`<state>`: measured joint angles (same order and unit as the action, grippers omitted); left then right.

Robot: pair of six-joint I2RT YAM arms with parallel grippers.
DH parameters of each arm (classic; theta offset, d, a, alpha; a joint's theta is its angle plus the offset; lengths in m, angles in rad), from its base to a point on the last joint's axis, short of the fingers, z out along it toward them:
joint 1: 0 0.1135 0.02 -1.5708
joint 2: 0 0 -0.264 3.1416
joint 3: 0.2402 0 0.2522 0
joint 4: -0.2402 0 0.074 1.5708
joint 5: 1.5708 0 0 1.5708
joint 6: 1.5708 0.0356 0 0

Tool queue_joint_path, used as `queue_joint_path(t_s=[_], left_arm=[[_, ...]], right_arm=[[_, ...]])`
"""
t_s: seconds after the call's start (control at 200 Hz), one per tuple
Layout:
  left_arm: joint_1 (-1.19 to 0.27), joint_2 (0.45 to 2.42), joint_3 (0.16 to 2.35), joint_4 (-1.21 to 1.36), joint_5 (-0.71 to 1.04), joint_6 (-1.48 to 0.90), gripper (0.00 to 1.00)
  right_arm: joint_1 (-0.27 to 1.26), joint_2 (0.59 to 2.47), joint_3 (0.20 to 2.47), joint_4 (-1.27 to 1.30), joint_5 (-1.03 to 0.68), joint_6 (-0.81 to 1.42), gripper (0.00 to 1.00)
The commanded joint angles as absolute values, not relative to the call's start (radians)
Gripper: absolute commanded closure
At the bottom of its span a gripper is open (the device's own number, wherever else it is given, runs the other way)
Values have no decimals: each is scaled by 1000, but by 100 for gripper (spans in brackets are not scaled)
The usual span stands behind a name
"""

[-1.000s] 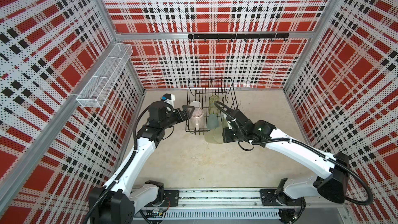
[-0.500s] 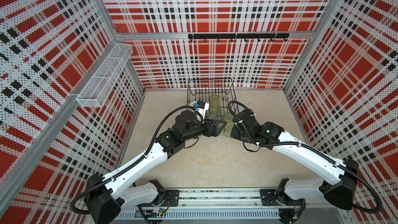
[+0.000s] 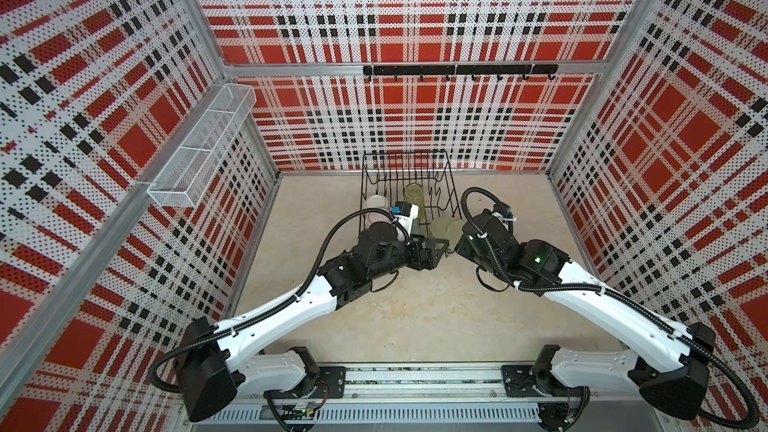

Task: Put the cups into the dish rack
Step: 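Close the left gripper on the pale frosted cup while the right holds it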

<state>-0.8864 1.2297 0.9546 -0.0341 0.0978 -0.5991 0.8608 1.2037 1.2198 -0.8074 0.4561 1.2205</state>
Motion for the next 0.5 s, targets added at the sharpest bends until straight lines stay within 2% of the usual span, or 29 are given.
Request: queue_joint_path(t_s=[0.0, 0.07, 0.331, 0.496], left_arm=[[-910, 1253, 978, 25, 82, -605, 12], [-909, 1271, 979, 29, 66, -620, 13], [-910, 1316, 1002, 94, 55, -674, 31], [-911, 1354, 1024, 94, 33, -711, 41]], right_arm=[[857, 1218, 1224, -772, 491, 1243, 100], [857, 1221, 1226, -767, 488, 1242, 100], [859, 1234, 1177, -704, 453, 1261, 100], [877, 1254, 1167, -699, 492, 1288, 100]])
